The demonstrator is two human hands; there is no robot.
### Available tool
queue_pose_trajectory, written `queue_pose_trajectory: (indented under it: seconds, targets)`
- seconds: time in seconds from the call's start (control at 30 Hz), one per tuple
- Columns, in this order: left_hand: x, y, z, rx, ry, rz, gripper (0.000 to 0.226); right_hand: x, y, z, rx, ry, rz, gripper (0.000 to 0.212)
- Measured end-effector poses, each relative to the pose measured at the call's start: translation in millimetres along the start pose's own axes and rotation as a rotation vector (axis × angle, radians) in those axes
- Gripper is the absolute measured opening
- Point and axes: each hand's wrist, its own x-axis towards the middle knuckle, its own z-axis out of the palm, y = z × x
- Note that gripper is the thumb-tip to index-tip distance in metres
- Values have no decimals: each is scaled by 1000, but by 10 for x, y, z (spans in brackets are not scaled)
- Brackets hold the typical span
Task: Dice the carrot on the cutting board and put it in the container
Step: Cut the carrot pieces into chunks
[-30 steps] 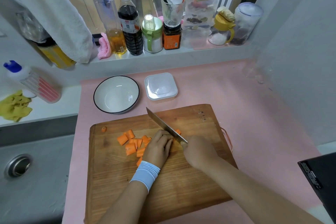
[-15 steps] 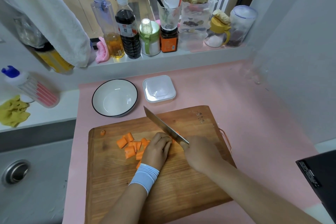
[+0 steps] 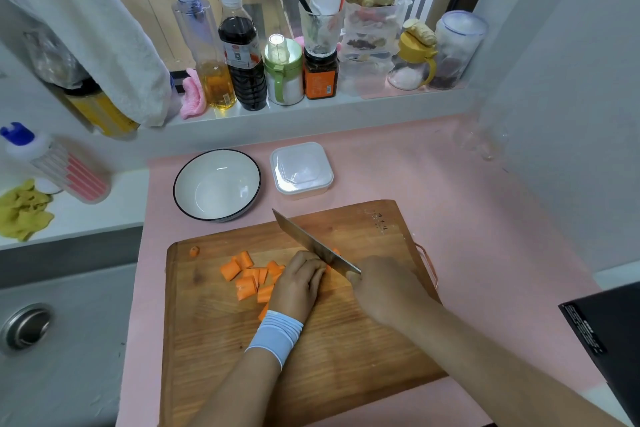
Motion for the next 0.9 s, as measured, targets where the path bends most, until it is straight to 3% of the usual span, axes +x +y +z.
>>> queue_pose_trajectory:
  seconds: [0.9]
  targets:
    - [-54, -24, 62, 7, 48, -27, 8, 137, -155, -35, -88, -56, 21, 18]
